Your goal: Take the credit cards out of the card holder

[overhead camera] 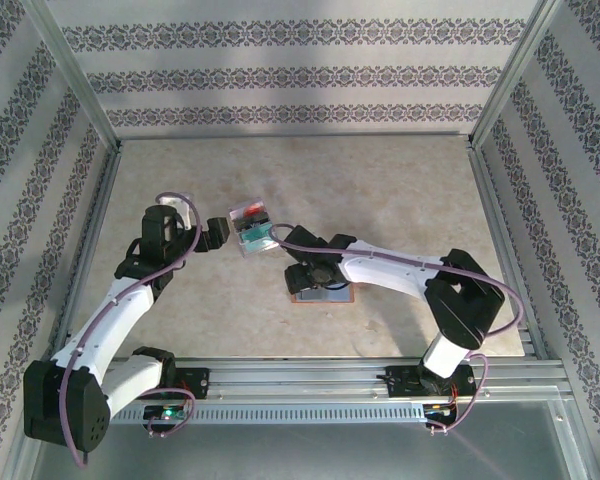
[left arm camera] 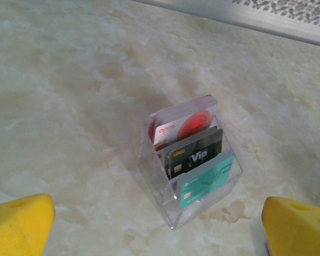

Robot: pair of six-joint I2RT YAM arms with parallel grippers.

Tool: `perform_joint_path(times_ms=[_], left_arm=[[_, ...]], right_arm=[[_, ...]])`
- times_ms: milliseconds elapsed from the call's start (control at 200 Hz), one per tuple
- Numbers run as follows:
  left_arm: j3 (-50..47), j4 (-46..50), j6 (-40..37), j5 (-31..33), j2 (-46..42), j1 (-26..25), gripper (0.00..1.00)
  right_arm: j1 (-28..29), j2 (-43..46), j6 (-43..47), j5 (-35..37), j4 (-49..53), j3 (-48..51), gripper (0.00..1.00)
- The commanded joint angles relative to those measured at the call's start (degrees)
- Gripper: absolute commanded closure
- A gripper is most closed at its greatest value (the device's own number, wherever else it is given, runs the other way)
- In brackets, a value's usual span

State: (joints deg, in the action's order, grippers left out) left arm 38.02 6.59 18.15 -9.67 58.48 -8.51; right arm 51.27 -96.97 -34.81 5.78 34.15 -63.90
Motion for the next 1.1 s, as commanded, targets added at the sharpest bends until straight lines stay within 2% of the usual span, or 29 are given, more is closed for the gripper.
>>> perform_joint_path(times_ms=[0, 50, 80, 769, 1094], left_arm=[[-1.26, -2.67, 2.76, 3.12, -0.71, 0.43, 0.01], [-1.41, -2.78, 2.84, 3.1, -0.42, 0.43, 0.01], [-1.42, -2.67, 2.94, 3.08, -0.2, 0.43, 0.01], [-1.08, -2.77, 2.83, 2.38, 1.82, 0.43, 0.01], [-0.52, -2.15, 2.77, 2.28, 1.61, 0.43, 0.01]], right_arm=[[0.84, -2.13, -0.78, 0.73, 2.67, -2.07, 0.23], [0.94, -2.67, -1.09, 0.72, 2.89, -2.1, 0.35], [0.94, -3.02, -1.27, 0.73, 2.94, -2.01, 0.38], [0.98, -8.67, -1.93, 0.45, 3.23, -1.89, 0.38], [0.94, -8.11, -1.82, 1.55, 3.59, -1.58, 0.61]])
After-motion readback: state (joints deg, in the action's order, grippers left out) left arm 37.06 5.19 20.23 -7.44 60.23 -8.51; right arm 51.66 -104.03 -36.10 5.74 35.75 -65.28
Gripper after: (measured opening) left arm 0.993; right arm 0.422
